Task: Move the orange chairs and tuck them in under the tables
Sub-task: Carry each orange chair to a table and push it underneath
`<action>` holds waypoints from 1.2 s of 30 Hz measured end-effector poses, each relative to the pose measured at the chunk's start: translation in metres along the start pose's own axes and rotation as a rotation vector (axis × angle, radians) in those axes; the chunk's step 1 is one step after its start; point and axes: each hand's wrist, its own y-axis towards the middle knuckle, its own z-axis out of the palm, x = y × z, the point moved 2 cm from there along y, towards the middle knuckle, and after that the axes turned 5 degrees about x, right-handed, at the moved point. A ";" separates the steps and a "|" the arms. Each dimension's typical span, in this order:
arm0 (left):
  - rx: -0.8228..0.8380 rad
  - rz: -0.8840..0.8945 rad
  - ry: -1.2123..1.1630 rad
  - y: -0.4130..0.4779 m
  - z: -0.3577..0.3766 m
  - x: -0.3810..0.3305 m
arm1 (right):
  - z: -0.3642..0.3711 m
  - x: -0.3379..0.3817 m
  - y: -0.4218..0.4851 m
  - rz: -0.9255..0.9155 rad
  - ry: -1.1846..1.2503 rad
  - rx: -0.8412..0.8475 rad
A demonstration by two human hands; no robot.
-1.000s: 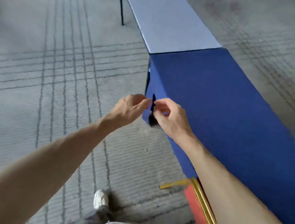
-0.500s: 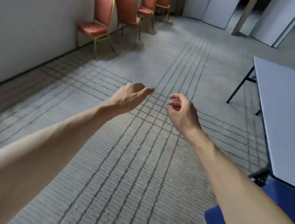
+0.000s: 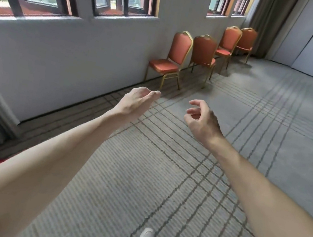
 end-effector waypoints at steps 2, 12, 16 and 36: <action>0.001 0.020 0.037 0.046 0.001 0.001 | 0.005 -0.005 0.053 -0.016 0.049 0.009; -0.013 0.041 0.088 0.306 -0.002 -0.027 | -0.022 -0.012 0.315 -0.023 0.146 -0.003; -0.026 0.065 0.037 0.413 0.000 -0.026 | -0.030 -0.029 0.408 -0.017 0.119 -0.015; 0.181 0.051 -0.040 0.935 0.024 0.061 | -0.030 -0.129 0.907 0.122 0.115 -0.138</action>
